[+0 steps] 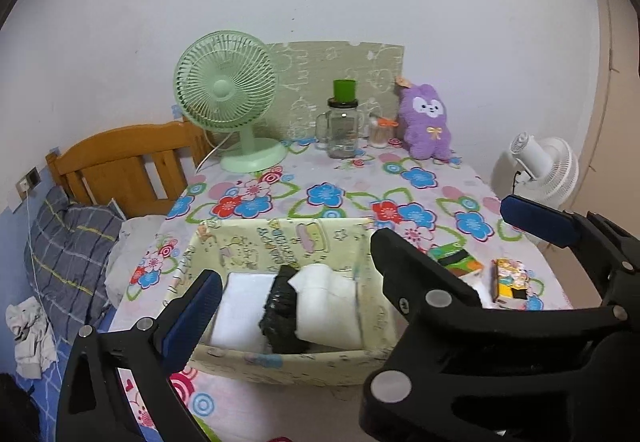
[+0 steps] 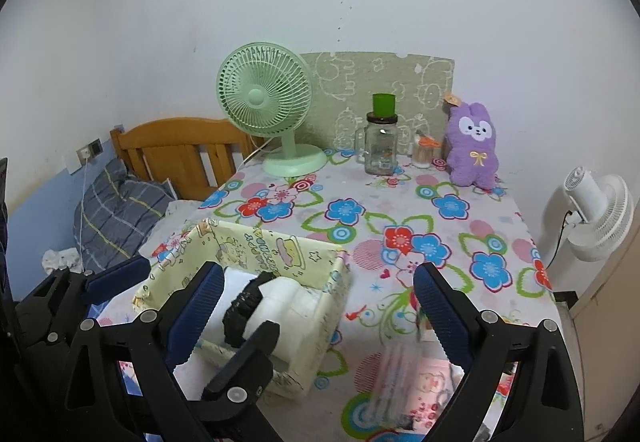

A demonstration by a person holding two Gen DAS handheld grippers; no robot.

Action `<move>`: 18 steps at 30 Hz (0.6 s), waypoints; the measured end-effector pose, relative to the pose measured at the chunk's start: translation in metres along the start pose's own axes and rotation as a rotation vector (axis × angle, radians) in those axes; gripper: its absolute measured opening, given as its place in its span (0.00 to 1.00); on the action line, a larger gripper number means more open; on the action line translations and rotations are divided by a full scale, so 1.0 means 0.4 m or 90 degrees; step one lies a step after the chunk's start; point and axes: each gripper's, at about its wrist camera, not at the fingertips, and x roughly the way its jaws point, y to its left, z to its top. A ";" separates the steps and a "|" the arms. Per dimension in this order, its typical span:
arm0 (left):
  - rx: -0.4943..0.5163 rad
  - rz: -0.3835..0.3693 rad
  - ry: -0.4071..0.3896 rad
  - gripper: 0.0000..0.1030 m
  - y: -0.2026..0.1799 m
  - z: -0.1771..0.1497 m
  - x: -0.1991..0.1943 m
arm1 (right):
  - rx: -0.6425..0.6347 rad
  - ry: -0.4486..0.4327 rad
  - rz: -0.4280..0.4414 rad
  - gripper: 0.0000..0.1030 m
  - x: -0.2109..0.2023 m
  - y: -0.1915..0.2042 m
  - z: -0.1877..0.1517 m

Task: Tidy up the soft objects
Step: 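Withdraw both tools from the box back toward the remaining table items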

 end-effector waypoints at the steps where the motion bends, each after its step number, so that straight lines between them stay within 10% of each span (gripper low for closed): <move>1: 0.002 0.001 0.000 1.00 -0.007 -0.001 -0.002 | 0.004 -0.003 -0.006 0.95 -0.009 -0.006 -0.004; 18: 0.025 -0.035 -0.012 1.00 -0.146 -0.045 -0.031 | 0.014 -0.021 -0.084 0.95 -0.109 -0.116 -0.073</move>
